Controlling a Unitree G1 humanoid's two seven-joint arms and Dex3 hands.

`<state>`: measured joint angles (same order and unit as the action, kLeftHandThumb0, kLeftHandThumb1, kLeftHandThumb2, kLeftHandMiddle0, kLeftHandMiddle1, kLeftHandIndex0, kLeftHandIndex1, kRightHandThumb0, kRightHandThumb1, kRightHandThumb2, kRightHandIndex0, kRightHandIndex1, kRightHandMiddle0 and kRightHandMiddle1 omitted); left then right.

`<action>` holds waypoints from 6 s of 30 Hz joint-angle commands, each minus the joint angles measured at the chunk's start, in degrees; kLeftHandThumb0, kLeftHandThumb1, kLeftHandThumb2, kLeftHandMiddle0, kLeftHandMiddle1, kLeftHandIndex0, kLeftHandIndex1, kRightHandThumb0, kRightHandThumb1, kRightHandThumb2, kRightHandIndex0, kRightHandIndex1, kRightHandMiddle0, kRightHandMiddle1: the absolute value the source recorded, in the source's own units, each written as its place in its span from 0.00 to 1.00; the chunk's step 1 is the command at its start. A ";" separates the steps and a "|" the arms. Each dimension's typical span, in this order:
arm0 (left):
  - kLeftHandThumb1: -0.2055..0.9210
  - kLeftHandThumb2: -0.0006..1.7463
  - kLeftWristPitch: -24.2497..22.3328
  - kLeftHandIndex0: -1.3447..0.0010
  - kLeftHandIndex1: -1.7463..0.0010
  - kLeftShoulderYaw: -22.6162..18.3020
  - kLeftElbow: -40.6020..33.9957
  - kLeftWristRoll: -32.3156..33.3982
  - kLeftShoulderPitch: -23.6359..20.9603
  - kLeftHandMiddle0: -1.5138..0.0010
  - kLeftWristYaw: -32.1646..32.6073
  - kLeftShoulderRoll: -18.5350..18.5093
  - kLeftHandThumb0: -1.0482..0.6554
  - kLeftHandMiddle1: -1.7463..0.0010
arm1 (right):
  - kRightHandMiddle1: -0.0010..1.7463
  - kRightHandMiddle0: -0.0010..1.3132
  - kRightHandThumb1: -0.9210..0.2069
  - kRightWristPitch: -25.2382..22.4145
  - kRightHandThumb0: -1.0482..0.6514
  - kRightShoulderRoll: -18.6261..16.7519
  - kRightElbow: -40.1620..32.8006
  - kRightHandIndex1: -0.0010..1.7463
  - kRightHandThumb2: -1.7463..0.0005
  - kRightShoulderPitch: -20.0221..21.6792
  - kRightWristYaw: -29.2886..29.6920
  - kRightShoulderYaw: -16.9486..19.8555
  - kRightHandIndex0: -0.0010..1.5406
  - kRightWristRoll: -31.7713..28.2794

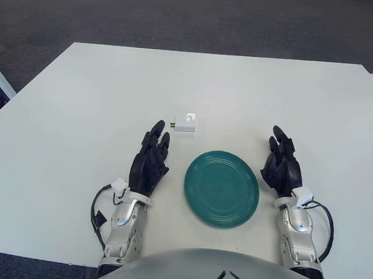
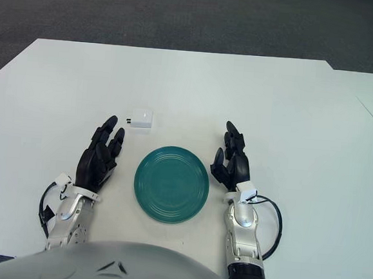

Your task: Put the charger into the plate.

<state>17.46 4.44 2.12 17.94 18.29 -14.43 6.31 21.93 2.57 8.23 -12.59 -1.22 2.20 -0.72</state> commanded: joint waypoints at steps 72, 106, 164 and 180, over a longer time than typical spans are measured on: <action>1.00 0.26 5.70 1.00 0.66 19.35 32.40 -66.20 -53.47 1.00 19.25 -31.02 0.00 1.00 | 0.16 0.00 0.00 1.33 0.17 -1.38 10.63 0.00 0.46 1.93 1.24 -1.04 0.03 2.40; 1.00 0.29 4.69 0.97 0.54 25.13 44.76 -63.64 -59.18 1.00 10.39 -27.84 0.00 1.00 | 0.19 0.00 0.00 -1.41 0.18 -2.69 8.62 0.00 0.47 0.74 1.77 -1.29 0.03 1.68; 0.58 0.66 7.36 0.62 0.00 30.49 63.12 -60.83 -55.25 0.42 31.31 -21.10 0.36 0.00 | 0.21 0.00 0.00 -2.08 0.20 -1.89 8.10 0.00 0.47 0.82 1.14 0.34 0.05 0.77; 0.56 0.68 9.50 0.61 0.00 24.02 42.05 -56.52 -52.78 0.26 32.14 -28.52 0.35 0.00 | 0.22 0.00 0.00 -1.90 0.21 -2.10 8.35 0.00 0.47 0.89 0.98 0.45 0.05 0.46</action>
<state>26.89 31.14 51.73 -40.50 -36.43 19.76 -19.11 23.11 1.26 12.77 -8.41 -0.06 2.68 0.53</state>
